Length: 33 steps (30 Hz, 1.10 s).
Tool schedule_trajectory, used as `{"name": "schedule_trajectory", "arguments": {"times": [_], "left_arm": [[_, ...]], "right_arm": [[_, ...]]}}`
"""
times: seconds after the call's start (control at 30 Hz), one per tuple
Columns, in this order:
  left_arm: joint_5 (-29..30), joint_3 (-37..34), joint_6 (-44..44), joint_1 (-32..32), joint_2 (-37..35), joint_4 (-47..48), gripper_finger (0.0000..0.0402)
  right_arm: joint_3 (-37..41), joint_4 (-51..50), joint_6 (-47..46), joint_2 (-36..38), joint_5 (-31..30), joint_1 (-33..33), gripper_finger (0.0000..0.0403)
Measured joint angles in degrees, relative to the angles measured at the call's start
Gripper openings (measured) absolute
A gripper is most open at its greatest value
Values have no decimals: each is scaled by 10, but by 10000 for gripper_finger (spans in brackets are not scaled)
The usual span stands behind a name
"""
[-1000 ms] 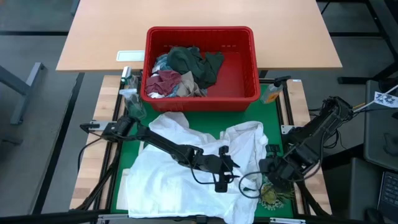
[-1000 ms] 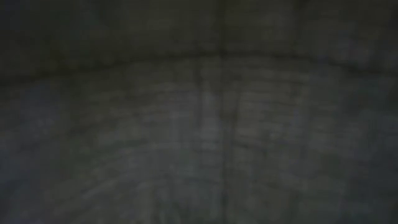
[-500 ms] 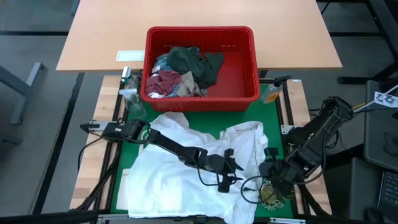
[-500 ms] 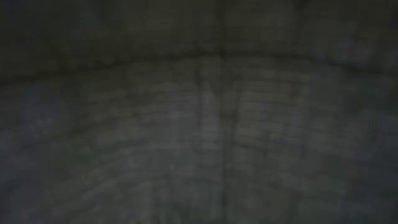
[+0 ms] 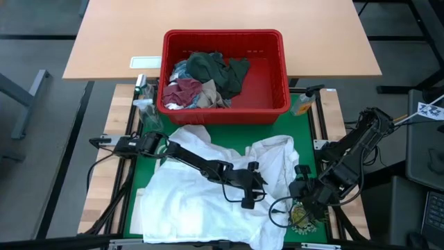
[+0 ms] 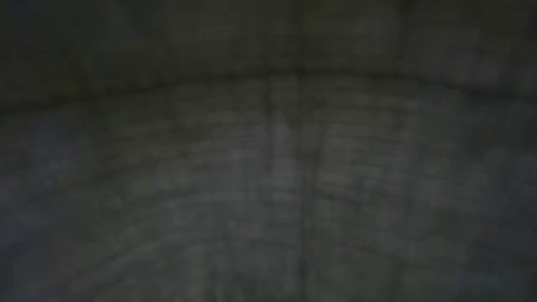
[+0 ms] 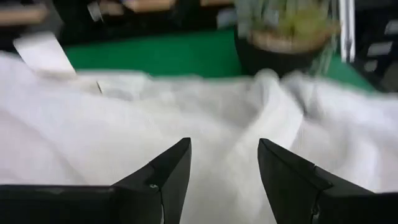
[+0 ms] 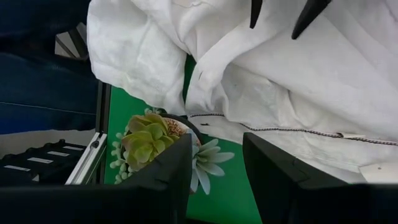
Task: Fold Laundry from Bin
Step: Fold the white polo shirt
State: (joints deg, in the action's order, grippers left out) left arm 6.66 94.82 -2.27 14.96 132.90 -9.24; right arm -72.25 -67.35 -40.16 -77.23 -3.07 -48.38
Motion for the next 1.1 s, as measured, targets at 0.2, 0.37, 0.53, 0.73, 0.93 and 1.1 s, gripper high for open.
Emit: {"name": "schedule_trajectory", "arguments": {"times": [0.2,0.37,0.53,0.73,0.93,1.1], "left_arm": [[-2,0,0,1,0,49,181],[-3,0,-1,-1,0,67,161],[-16,0,-5,-5,0,109,126],[0,0,-6,-5,0,131,122],[33,0,-7,-5,0,152,81],[35,0,-10,-5,0,152,9]], "right_arm": [[0,0,0,0,0,0,144],[0,0,0,0,0,0,144],[0,0,0,0,0,0,144],[0,0,0,0,0,0,144],[0,0,0,0,0,0,144],[0,0,0,0,0,0,144]]}}
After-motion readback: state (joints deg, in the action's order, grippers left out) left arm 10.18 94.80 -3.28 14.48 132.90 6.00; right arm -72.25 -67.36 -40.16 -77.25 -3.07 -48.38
